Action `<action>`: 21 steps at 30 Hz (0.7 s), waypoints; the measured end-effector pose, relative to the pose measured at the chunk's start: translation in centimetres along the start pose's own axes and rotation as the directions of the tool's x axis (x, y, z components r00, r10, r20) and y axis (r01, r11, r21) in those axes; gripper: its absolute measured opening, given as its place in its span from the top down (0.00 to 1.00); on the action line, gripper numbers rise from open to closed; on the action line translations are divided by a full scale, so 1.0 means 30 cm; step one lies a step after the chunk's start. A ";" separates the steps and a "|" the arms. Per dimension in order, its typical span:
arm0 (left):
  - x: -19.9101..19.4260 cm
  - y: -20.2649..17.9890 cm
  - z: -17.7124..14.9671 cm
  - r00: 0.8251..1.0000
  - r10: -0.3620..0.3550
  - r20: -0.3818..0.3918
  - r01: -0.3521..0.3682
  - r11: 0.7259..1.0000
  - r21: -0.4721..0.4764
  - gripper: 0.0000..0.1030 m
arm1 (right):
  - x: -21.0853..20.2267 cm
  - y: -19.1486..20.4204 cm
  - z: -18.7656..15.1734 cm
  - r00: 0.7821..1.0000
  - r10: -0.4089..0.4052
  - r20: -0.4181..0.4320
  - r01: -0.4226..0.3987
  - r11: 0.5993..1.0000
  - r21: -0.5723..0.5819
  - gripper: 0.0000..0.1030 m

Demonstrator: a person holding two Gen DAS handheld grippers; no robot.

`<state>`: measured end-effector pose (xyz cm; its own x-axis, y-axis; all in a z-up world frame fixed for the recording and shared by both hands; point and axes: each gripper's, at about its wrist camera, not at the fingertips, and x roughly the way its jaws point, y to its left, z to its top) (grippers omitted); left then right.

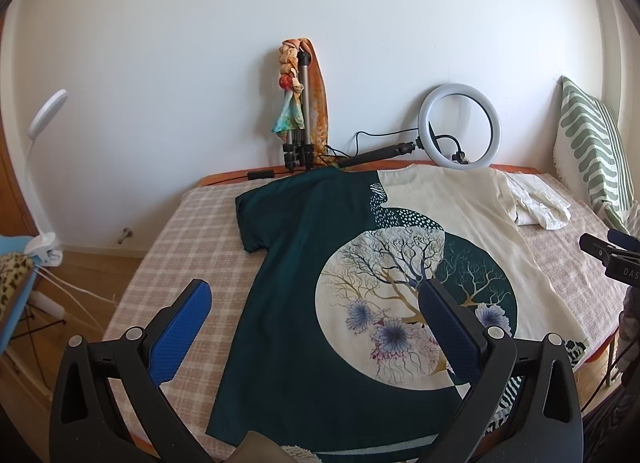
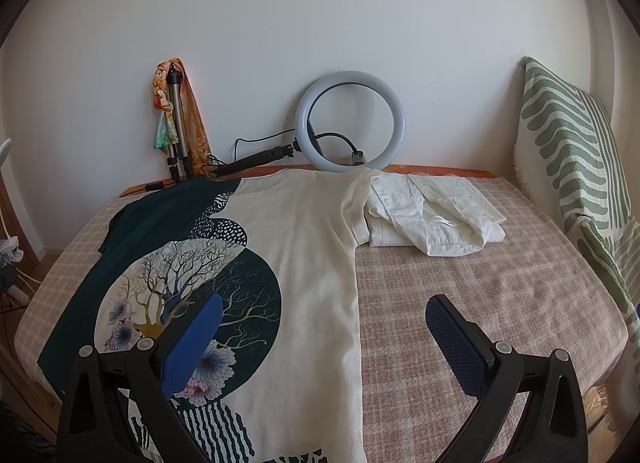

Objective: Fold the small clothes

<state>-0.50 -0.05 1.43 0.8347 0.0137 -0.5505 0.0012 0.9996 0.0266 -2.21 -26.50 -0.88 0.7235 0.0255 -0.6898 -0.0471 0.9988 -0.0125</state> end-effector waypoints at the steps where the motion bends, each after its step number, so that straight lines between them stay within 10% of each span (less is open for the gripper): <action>1: 0.000 0.000 0.002 1.000 0.000 0.000 0.000 1.000 0.000 0.00 | 0.000 -0.001 0.000 1.000 0.000 0.000 0.000 1.000 0.000 0.00; 21: 0.003 0.025 -0.005 1.000 0.010 -0.004 -0.010 1.000 -0.006 0.00 | 0.004 0.044 0.021 1.000 0.015 -0.002 -0.015 1.000 -0.001 0.00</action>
<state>-0.51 0.71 1.25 0.8322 0.0237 -0.5540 -0.0106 0.9996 0.0269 -1.75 -25.16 -0.52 0.7211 0.0407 -0.6916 -0.0589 0.9983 -0.0027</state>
